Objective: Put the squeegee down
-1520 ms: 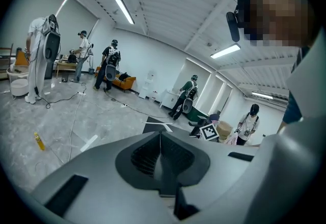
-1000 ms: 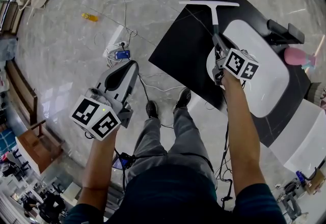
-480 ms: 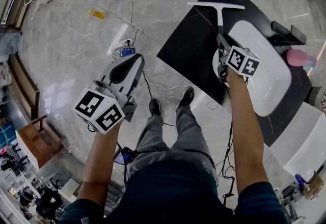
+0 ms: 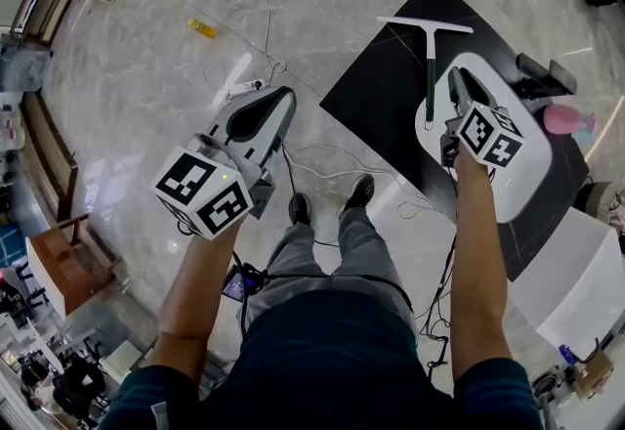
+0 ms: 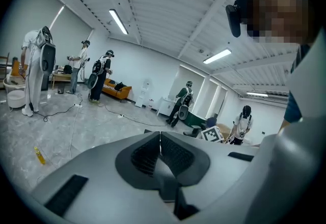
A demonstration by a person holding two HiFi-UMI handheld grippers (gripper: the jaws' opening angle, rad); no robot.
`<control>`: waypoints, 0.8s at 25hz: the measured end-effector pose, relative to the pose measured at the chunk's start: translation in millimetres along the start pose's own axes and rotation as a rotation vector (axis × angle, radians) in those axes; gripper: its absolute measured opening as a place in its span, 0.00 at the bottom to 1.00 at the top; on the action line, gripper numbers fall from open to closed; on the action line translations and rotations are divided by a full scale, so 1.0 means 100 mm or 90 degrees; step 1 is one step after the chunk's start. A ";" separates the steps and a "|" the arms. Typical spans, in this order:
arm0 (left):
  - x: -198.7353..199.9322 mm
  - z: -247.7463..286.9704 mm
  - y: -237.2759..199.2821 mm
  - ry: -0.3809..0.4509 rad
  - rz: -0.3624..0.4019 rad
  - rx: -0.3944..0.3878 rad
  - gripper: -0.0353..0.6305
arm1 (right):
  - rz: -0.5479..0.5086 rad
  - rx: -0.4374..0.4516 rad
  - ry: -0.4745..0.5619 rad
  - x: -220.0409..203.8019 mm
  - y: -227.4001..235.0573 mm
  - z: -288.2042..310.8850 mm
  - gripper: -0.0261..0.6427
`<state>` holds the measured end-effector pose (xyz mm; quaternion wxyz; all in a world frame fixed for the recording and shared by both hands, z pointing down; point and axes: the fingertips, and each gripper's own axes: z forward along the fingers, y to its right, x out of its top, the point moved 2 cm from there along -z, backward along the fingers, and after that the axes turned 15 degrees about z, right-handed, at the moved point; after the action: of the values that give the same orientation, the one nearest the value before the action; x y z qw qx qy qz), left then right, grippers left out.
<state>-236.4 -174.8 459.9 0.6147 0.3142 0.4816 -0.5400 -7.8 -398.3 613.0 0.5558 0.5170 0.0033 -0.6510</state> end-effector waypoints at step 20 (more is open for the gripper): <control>0.88 -0.77 0.24 0.119 0.057 -0.034 0.07 | -0.077 0.226 0.155 0.92 -2.05 -2.18 0.05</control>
<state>-236.3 -131.7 348.3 0.5988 0.3676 0.5365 -0.4674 3.2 -259.6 332.4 0.4116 0.6805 -0.0131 -0.6061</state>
